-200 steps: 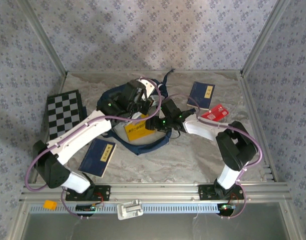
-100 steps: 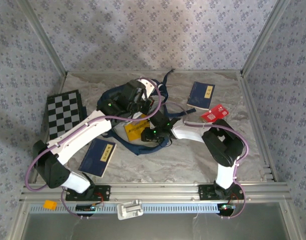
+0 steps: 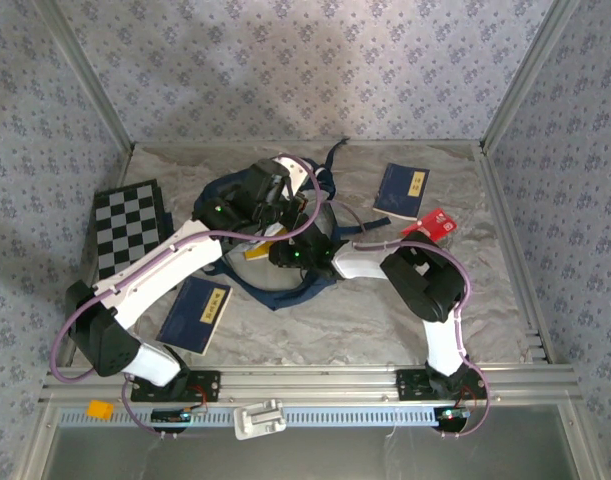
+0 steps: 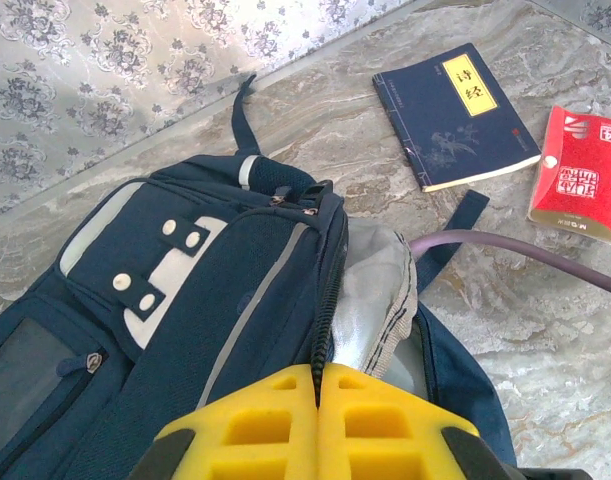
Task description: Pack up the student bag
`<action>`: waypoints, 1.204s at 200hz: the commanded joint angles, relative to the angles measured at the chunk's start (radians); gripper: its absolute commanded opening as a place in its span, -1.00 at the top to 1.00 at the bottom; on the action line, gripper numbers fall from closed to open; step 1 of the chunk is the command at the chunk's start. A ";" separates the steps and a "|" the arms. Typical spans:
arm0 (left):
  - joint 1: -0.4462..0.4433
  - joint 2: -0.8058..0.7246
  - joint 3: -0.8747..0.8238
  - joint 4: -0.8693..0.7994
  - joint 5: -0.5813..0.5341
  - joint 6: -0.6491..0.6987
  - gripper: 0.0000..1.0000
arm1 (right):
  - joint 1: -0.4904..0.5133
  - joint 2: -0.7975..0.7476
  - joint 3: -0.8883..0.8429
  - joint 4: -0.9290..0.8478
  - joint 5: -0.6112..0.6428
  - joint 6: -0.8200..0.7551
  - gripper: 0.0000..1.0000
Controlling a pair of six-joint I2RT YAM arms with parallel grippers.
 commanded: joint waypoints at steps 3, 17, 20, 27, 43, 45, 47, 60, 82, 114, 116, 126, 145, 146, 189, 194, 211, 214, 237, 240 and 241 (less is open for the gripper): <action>0.013 -0.017 0.049 0.058 -0.017 0.000 1.00 | 0.018 -0.035 0.052 0.001 0.041 -0.061 0.38; 0.022 -0.020 0.039 0.056 -0.018 -0.009 1.00 | 0.035 -0.088 0.006 -0.030 0.037 -0.083 0.32; 0.023 -0.020 0.036 0.056 -0.018 -0.011 1.00 | 0.038 -0.102 -0.010 -0.031 0.038 -0.084 0.31; 0.025 -0.023 0.029 0.058 -0.014 -0.019 1.00 | 0.045 -0.138 -0.049 -0.032 0.043 -0.083 0.28; 0.026 -0.029 0.003 0.072 -0.004 -0.027 1.00 | 0.053 -0.227 -0.141 -0.056 0.070 -0.070 0.21; 0.026 -0.031 0.000 0.072 -0.003 -0.029 1.00 | 0.054 -0.237 -0.150 -0.062 0.075 -0.069 0.20; 0.026 -0.032 -0.003 0.073 -0.003 -0.033 1.00 | 0.055 -0.249 -0.161 -0.067 0.078 -0.067 0.19; 0.027 -0.032 -0.022 0.069 -0.001 -0.048 1.00 | 0.058 -0.325 -0.217 -0.114 0.102 -0.074 0.13; 0.027 -0.036 -0.073 0.070 0.005 -0.091 1.00 | 0.050 -0.451 -0.277 -0.264 0.175 -0.070 0.05; 0.025 -0.033 -0.167 0.089 0.044 -0.162 1.00 | -0.010 -0.625 -0.336 -0.475 0.214 -0.050 -0.05; 0.024 -0.033 -0.173 0.090 0.046 -0.167 1.00 | -0.016 -0.636 -0.336 -0.489 0.216 -0.049 -0.06; 0.020 -0.039 -0.207 0.108 0.062 -0.194 1.00 | -0.042 -0.684 -0.341 -0.546 0.214 -0.044 -0.10; -0.006 -0.035 -0.266 0.148 0.079 -0.250 1.00 | -0.101 -0.745 -0.319 -0.697 0.220 -0.036 -0.14; -0.006 -0.034 -0.267 0.149 0.080 -0.254 1.00 | -0.105 -0.748 -0.319 -0.703 0.220 -0.036 -0.14; -0.092 0.045 -0.306 0.202 0.127 -0.386 0.81 | -0.317 -0.762 -0.304 -0.802 0.133 -0.060 -0.20; -0.104 0.056 -0.309 0.213 0.132 -0.396 0.73 | -0.338 -0.761 -0.301 -0.797 0.127 -0.071 -0.20; -0.135 0.082 -0.291 0.207 0.141 -0.425 0.57 | -0.405 -0.745 -0.277 -0.804 0.115 -0.097 -0.25; -0.139 0.084 -0.286 0.202 0.140 -0.431 0.53 | -0.420 -0.742 -0.275 -0.804 0.111 -0.100 -0.25; -0.152 0.075 -0.261 0.203 0.151 -0.505 0.23 | -0.523 -0.707 -0.260 -0.767 0.062 -0.113 -0.28; -0.152 0.073 -0.257 0.207 0.152 -0.517 0.20 | -0.535 -0.702 -0.259 -0.758 0.060 -0.113 -0.29; -0.152 0.073 -0.256 0.208 0.151 -0.521 0.20 | -0.539 -0.699 -0.258 -0.755 0.060 -0.113 -0.29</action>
